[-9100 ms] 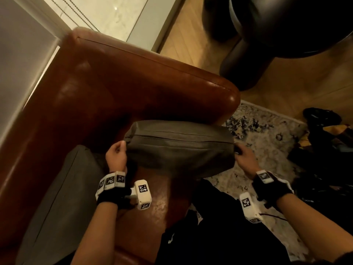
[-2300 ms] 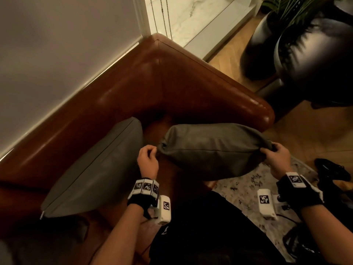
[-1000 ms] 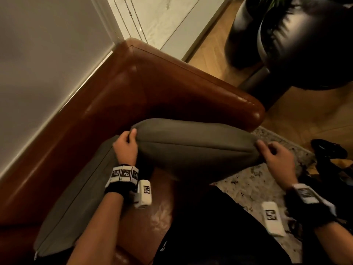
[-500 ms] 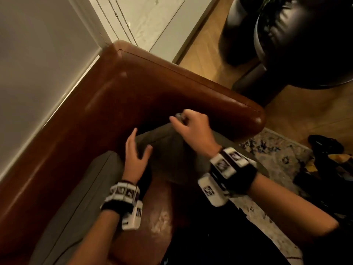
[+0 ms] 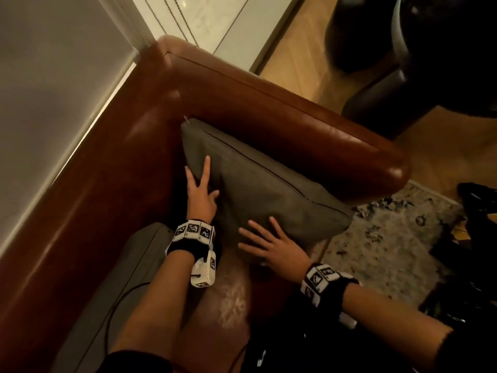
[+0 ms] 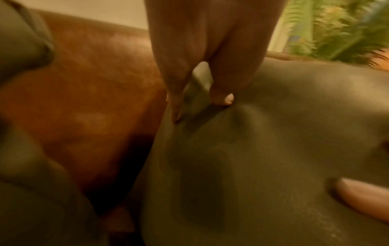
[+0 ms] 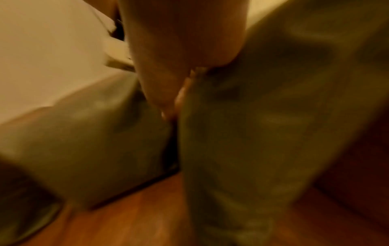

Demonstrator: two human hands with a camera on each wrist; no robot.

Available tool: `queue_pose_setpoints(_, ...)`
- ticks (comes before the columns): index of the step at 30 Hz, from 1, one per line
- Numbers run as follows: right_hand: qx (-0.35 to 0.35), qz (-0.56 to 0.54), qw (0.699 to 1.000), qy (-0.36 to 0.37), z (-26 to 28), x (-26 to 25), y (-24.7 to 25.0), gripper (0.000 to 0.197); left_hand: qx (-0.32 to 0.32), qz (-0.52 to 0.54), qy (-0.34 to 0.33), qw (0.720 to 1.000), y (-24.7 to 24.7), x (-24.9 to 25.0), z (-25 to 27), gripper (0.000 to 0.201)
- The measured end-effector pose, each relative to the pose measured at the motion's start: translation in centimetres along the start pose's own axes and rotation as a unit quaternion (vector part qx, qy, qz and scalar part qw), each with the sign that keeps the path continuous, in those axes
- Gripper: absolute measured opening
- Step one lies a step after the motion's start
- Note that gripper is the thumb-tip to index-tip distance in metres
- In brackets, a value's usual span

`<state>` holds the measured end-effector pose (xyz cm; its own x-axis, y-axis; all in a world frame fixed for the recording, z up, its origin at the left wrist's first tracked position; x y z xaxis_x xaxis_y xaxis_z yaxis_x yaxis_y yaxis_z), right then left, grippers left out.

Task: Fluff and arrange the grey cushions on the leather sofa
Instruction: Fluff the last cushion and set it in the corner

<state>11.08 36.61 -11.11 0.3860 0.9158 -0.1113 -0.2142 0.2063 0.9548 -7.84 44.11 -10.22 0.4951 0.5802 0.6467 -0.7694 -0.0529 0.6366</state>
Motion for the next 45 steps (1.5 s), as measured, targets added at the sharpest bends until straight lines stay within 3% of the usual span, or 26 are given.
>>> queue_pose_setpoints(2, -0.074, 0.032, 0.997, -0.003, -0.1, 5.2, -1.8, 0.099, 0.002, -0.018, -0.013, 1.000, -0.1, 0.6, -0.5, 0.084)
queue_pose_setpoints(4, -0.128, 0.068, 0.989, 0.010, -0.2, 8.5, -2.7, 0.105, 0.004, -0.108, -0.057, 0.993, -0.3, 1.7, -0.8, 0.090)
queue_pose_setpoints(6, -0.146, 0.084, 0.986, 0.007, -0.3, 8.4, -3.2, 0.106, 0.007, -0.264, -0.153, 0.952, -1.0, 3.1, -0.2, 0.094)
queue_pose_setpoints(8, -0.099, 0.077, 0.992, -0.013, -0.5, 6.2, -3.0, 0.099, -0.003, -0.371, -0.240, 0.897, -2.1, 4.0, 0.2, 0.097)
queue_pose_setpoints(9, -0.067, 0.070, 0.995, -0.012, -0.6, 4.7, -2.8, 0.090, -0.007, -0.391, -0.248, 0.886, -2.3, 4.3, -0.1, 0.099)
queue_pose_setpoints(11, -0.036, 0.063, 0.997, 0.025, -0.6, 2.5, -2.5, 0.073, 0.000, -0.396, -0.220, 0.892, -2.3, 4.7, -1.5, 0.104)
queue_pose_setpoints(14, -0.064, 0.098, 0.987, 0.110, -1.0, 2.7, -3.4, 0.068, -0.007, -0.390, -0.194, 0.900, -2.5, 5.8, -2.6, 0.111)
queue_pose_setpoints(16, -0.117, 0.115, 0.981, 0.105, -1.3, 4.3, -4.1, 0.068, -0.048, -0.407, -0.202, 0.889, -2.7, 6.4, -3.0, 0.114)
queue_pose_setpoints(19, -0.175, 0.085, 0.976, 0.096, -1.4, 3.8, -5.3, 0.057, -0.129, -0.471, -0.266, 0.831, -3.5, 9.3, -4.0, 0.125)
queue_pose_setpoints(21, -0.147, 0.061, 0.983, 0.094, -1.4, 1.9, -4.1, 0.051, -0.214, -0.499, -0.275, 0.793, -5.3, 11.0, -4.6, 0.122)
queue_pose_setpoints(23, -0.023, 0.016, 0.998, 0.049, -1.0, 1.5, -0.5, 0.052, -0.278, -0.514, -0.256, 0.770, -6.8, 11.7, -4.7, 0.109)
queue_pose_setpoints(25, 0.136, -0.046, 0.984, -0.108, 0.3, 4.9, 4.0, 0.064, -0.273, -0.509, -0.248, 0.778, -7.1, 11.7, -4.6, 0.103)
queue_pose_setpoints(26, 0.159, -0.065, 0.963, -0.209, 1.2, 7.6, 5.3, 0.076, -0.256, -0.505, -0.251, 0.785, -6.9, 11.6, -4.3, 0.100)
queue_pose_setpoints(27, 0.135, -0.089, 0.940, -0.300, 1.9, 10.3, 5.7, 0.094, -0.240, -0.501, -0.253, 0.792, -6.8, 11.3, -3.9, 0.095)
queue_pose_setpoints(29, -0.006, -0.181, 0.896, -0.406, 2.4, 14.1, 4.2, 0.126, -0.213, -0.489, -0.248, 0.809, -6.7, 11.0, -2.5, 0.082)
queue_pose_setpoints(30, -0.073, -0.221, 0.879, -0.416, 2.4, 14.9, 3.2, 0.131, -0.202, -0.480, -0.246, 0.818, -6.7, 10.9, -1.7, 0.075)
queue_pose_setpoints(32, -0.126, -0.249, 0.876, -0.395, 2.0, 14.8, 2.3, 0.114, -0.170, -0.462, -0.252, 0.833, -6.7, 10.8, -0.3, 0.062)
queue_pose_setpoints(34, -0.095, -0.222, 0.898, -0.369, 2.0, 13.9, 3.3, 0.085, -0.132, -0.438, -0.263, 0.850, -5.9, 10.9, 0.9, 0.053)
queue_pose_setpoints(37, 0.000, -0.142, 0.933, -0.331, 3.6, 11.8, 6.3, 0.064, -0.078, -0.399, -0.283, 0.869, -3.9, 11.6, 3.7, 0.053)
queue_pose_setpoints(40, 0.072, -0.092, 0.937, -0.329, 5.9, 11.2, 8.0, 0.064, -0.013, -0.332, -0.271, 0.903, -2.0, 11.3, 7.3, 0.061)
queue_pose_setpoints(42, 0.045, -0.089, 0.939, -0.329, 6.5, 11.2, 6.9, 0.071, -0.002, -0.288, -0.230, 0.929, -2.3, 9.6, 9.1, 0.073)
queue_pose_setpoints(45, -0.025, -0.090, 0.940, -0.329, 6.4, 10.3, 4.2, 0.077, -0.050, -0.253, -0.126, 0.958, -4.5, 4.9, 11.1, 0.081)
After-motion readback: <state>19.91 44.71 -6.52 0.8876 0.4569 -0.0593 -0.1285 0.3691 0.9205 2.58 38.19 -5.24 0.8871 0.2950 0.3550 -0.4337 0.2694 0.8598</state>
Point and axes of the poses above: each hand's wrist, its own z-axis away from the middle knuckle, its own y-axis out of the back of the hand, x = y × z, the point moved 8 cm from there along -z, towards the middle knuckle, and after that the axes turned 4 degrees about z, right-handed, at the moved point
